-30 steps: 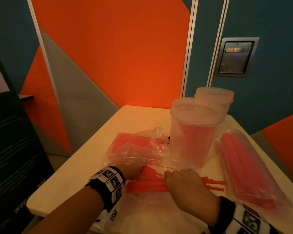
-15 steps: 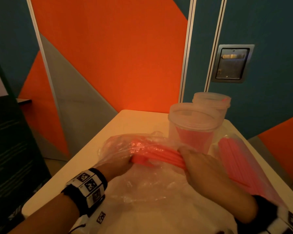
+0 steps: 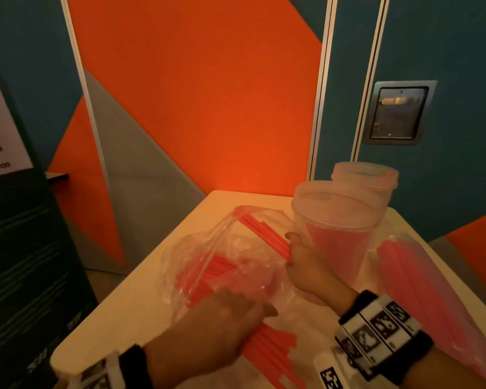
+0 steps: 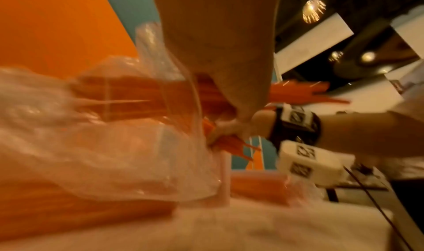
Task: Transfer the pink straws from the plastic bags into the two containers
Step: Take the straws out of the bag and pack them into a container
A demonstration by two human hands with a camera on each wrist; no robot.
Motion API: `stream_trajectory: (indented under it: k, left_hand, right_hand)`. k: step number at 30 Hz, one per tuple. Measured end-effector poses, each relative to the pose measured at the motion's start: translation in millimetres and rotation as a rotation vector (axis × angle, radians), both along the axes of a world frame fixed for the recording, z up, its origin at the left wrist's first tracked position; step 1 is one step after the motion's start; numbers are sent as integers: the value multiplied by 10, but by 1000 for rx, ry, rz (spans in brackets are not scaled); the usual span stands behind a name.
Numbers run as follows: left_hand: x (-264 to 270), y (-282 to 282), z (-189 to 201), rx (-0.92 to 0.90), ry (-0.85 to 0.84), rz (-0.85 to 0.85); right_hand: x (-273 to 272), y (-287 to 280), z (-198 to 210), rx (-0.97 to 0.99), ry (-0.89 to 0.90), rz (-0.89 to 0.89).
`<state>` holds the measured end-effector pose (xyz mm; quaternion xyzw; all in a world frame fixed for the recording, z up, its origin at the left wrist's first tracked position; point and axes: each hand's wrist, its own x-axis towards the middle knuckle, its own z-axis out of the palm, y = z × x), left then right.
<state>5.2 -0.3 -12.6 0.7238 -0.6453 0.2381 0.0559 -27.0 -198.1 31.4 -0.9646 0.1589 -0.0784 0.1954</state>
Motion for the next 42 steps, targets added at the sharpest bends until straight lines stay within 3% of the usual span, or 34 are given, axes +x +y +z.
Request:
stream_trajectory:
  k: [2,5,12,15,17,20,23,28,32,37,42]
  left_hand:
    - [81,-67,-341,178,-56,145]
    - [449,-172,-554,190,-27,267]
    - [918,-451,-221,176,284,357]
    - [854,-543,-77,143,455,381]
    - [762,-530,38,75,532,368]
    - [526,-426,234,-149,807,226]
    - [206,-362,372,-438,1126,132]
    - [-108,-560,314,-807,1391,77]
    - [-175,-718,140,-940,1488,72]
    - [-243,-778,-67,-898,1600,48]
    - [-218,-803,-124,-824,1702,13]
  right_hand:
    - [17,52,22,-75,100,71]
    - [-44,109,71,-214,241,190]
    - [-328,66,184,-253,243,201]
    - [-474,-31,289,-81,156,212]
    - [-578,-101,326,249,35,251]
    - [-655,-129,296,674,-190,244]
    - [-602,-67,128,874,-384,182]
    - [-429,248,-241,940,-492,159]
    - [-313,410,-489,989,-558,148]
    - [-345,395,-684,977,-506,187]
    - [-374,383,-740,836,-479,276]
